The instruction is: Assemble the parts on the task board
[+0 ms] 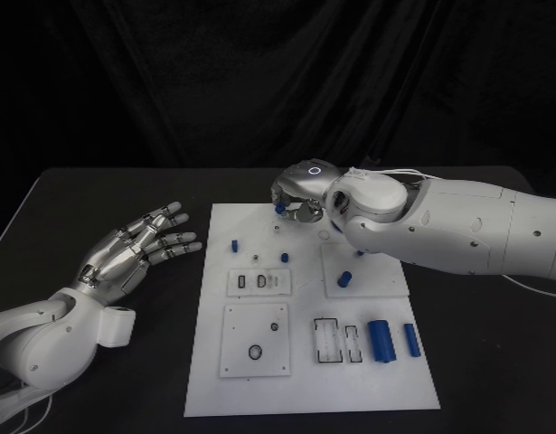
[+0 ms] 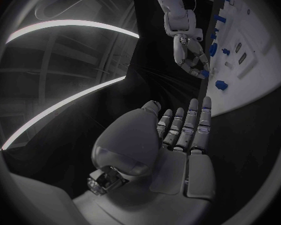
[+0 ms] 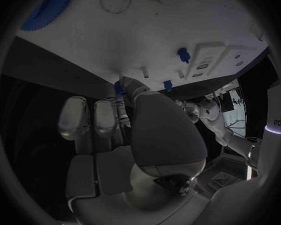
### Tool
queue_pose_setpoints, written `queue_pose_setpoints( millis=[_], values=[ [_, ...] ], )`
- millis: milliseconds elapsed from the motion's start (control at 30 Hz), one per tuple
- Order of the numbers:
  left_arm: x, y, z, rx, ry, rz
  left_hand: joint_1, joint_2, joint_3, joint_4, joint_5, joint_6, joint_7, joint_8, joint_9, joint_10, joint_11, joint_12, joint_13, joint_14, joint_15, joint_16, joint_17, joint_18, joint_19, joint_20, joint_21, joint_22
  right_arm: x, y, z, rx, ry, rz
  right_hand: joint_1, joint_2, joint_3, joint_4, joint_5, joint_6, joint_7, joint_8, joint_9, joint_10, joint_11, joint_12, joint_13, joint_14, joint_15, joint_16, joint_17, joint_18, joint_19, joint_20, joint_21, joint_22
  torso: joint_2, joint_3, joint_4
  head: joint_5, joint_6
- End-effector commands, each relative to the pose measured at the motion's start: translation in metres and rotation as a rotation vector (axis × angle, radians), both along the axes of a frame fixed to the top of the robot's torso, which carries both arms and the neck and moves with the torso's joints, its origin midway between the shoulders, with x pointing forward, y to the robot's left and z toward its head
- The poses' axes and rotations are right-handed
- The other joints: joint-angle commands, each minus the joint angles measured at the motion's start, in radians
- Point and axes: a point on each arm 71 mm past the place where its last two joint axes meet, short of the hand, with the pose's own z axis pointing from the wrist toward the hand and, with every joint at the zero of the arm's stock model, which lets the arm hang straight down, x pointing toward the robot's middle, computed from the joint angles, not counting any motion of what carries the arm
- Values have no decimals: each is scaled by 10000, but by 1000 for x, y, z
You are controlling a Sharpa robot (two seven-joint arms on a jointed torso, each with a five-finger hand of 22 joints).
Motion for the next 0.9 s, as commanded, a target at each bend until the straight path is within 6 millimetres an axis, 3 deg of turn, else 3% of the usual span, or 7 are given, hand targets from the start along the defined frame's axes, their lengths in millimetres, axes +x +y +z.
queue_pose_setpoints(
  millis=[33,333,667,833,900],
  values=[
    [0,1,7,-498,-785,160,93,-41,63,12,56,17,51,10,10,29,62,40,-7,-70,-3,39,-8,-68,-73,-7,26,16,-1,-2,-8,-264,291,-50,-90,9,62,9,-44,-46,-3,136,2258,-45,24,-47,-15,-15,28,-57,-17,-127,-47,55,-38,-8,-5,-14,-4,27,-25],
    [0,1,7,-487,-773,158,91,-44,77,9,57,13,56,9,9,27,66,43,-7,-75,1,44,-10,-72,-81,-8,24,15,-2,-5,-11,-172,434,-79,-117,-6,75,12,-66,-72,12,81,2255,-67,41,-90,-15,-77,42,-132,-152,-124,-68,68,-56,-17,-9,-23,19,0,-41],
    [2,1,6,-466,-737,134,87,-45,107,5,59,0,67,5,7,21,76,48,-8,-85,9,52,-14,-82,-99,-7,21,14,-2,-7,-15,-65,640,-153,-117,-20,107,-5,-23,-91,41,24,2252,-81,62,-132,-12,-107,62,-153,-175,-118,-101,85,-84,-39,-9,-22,2,22,-73],
    [2,2,6,-448,-725,139,86,-45,113,4,59,-4,69,4,7,20,79,49,-8,-87,12,54,-14,-83,-103,-8,20,14,-1,-9,-18,-84,704,-207,-170,-53,151,2,-19,-211,93,-145,2219,-96,100,-204,0,-151,100,-185,-214,-111,-143,120,-122,-57,-6,-17,4,26,-86],
    [3,2,5,-439,-716,139,86,-45,113,4,59,-4,69,4,7,20,79,49,-8,-87,12,54,-14,-83,-103,-8,20,14,-1,-9,-19,-88,721,-214,-208,-75,206,14,-39,-352,126,-341,2162,-118,127,-262,12,-187,126,-215,-260,-100,-183,146,-160,-85,-8,-23,10,23,-94]
  ],
)
